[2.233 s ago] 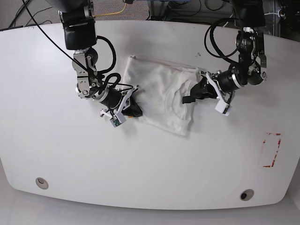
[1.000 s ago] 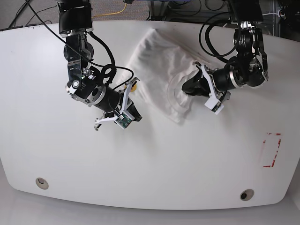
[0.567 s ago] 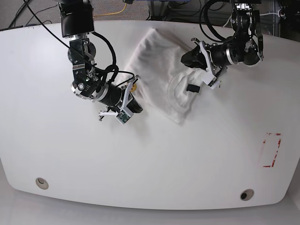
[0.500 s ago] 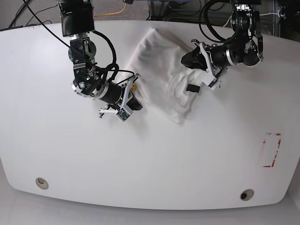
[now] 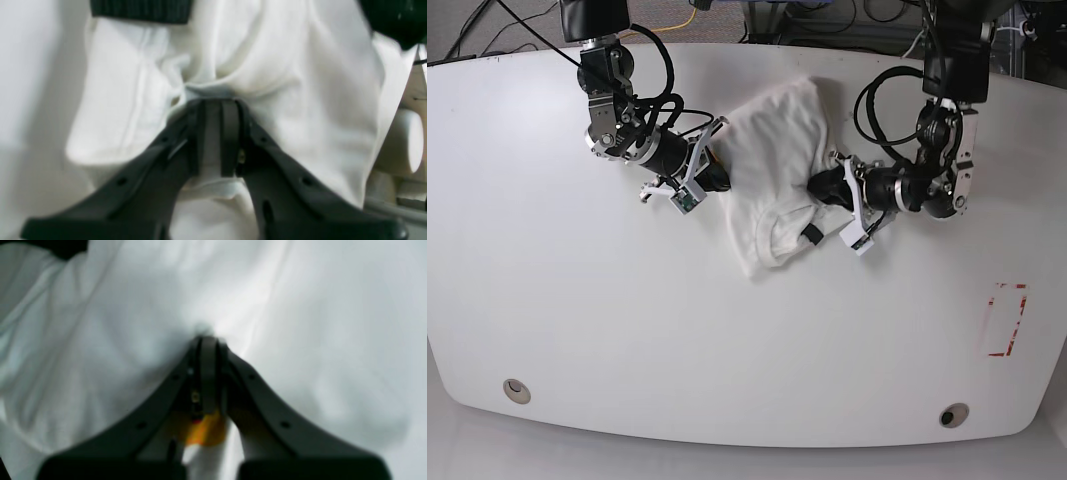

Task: Layout the t-shirt on the table in an organized manner, then fold the t-shirt properly
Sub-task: 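Grasp the bundle's edge with the left gripper and lift it, then lower the bundle and press it flat with the left gripper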

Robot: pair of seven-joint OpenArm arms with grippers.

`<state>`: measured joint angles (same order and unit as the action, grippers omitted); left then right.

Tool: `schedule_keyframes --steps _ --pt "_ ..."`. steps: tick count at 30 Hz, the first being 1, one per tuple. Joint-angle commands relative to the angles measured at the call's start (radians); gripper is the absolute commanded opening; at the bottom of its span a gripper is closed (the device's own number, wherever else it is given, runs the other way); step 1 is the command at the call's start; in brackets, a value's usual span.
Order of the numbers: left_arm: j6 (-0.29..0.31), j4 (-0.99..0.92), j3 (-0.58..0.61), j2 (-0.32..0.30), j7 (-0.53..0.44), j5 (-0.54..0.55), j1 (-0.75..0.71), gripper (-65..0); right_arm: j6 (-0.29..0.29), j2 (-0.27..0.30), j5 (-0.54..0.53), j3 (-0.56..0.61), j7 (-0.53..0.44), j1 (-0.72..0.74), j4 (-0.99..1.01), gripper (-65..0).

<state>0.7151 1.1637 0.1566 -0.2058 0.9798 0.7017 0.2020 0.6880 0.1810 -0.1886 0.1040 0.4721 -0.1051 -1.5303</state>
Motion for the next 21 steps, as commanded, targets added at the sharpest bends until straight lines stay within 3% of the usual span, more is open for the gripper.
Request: schedule_keyframes --steps 1,5,11,15,21 --pt "-0.017 -0.090 0.048 -0.004 0.000 -0.076 0.057 -56.9 0.010 0.004 -0.009 0.000 0.001 -0.015 -0.034 -64.2" --pt "-0.017 -0.170 0.133 -0.002 -0.063 -0.076 0.124 -56.9 0.010 0.004 -0.009 0.000 0.003 -0.046 -0.086 -64.2" --pt "-0.017 -0.133 0.154 -0.004 -0.062 -0.075 0.173 -57.2 -0.003 0.008 -0.007 0.000 0.026 -0.074 -0.209 -64.2" --pt "-0.017 -0.024 0.140 -0.016 0.009 -0.073 0.193 -57.4 -0.034 0.027 -0.007 -0.002 0.093 -0.068 -0.289 -64.2" --pt "-0.017 0.210 0.033 -0.033 0.121 -0.075 0.178 -57.4 -0.035 0.056 -0.007 -0.002 0.113 -0.028 -0.336 -64.2"
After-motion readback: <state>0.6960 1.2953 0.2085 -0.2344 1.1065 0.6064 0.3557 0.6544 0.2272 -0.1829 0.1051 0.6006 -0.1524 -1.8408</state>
